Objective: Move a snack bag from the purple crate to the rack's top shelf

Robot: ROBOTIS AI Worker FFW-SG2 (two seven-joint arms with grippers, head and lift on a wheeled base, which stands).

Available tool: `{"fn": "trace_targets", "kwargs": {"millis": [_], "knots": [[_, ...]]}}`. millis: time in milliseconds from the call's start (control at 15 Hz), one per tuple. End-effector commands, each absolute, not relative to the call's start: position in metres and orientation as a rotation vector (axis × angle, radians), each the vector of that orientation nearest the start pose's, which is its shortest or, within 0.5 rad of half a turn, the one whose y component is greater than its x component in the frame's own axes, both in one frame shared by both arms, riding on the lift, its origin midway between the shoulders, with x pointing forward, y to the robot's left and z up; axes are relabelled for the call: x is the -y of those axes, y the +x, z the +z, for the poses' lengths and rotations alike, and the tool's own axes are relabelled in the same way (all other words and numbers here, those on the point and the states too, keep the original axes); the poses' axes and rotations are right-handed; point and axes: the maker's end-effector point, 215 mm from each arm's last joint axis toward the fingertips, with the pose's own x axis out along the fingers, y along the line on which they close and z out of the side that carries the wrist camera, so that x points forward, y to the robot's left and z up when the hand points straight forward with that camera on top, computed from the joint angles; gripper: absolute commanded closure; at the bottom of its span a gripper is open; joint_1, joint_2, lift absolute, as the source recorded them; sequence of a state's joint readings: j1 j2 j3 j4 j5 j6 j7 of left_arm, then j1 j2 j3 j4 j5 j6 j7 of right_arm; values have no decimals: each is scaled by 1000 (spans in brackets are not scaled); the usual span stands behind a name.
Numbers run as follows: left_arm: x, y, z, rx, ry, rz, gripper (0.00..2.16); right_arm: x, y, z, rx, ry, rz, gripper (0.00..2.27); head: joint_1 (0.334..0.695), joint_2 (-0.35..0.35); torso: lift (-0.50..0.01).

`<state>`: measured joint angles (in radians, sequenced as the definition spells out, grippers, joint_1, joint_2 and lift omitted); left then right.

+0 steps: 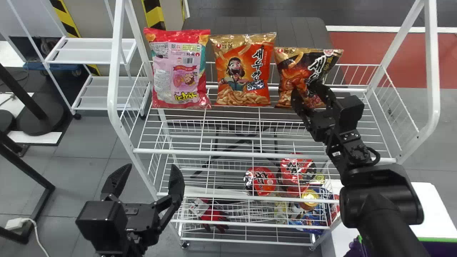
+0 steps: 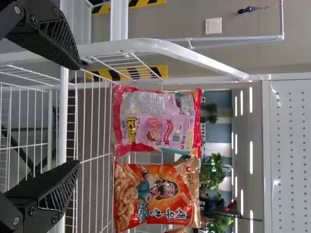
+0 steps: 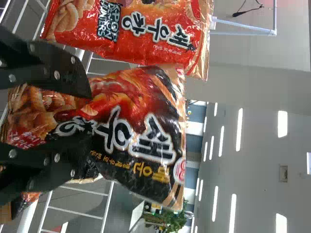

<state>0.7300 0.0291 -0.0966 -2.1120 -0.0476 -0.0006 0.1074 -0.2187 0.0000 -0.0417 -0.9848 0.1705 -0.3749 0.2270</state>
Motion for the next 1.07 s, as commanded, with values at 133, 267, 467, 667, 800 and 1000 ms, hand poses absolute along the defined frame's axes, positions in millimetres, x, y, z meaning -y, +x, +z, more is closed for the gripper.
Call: {"fn": "trace_targets", "kwargs": {"millis": [133, 267, 467, 667, 800, 1000], "knots": [[-198, 368, -394, -186, 25, 5, 134, 186, 621, -422, -17, -148, 242, 201, 695, 17, 2], [-198, 368, -394, -187, 25, 3, 134, 189, 620, -423, -17, -146, 236, 201, 695, 14, 2], [-197, 367, -395, -192, 25, 2, 134, 193, 614, -424, -13, -146, 228, 201, 695, 9, 2], [-196, 367, -395, -191, 26, 2, 134, 199, 612, -420, -3, -145, 216, 201, 695, 3, 2], [-196, 367, -395, -191, 26, 2, 134, 208, 605, -409, 23, -141, 197, 201, 695, -4, 2], [-196, 367, -394, -190, 25, 3, 134, 228, 590, -382, 48, -122, 167, 201, 695, -16, 2]]}}
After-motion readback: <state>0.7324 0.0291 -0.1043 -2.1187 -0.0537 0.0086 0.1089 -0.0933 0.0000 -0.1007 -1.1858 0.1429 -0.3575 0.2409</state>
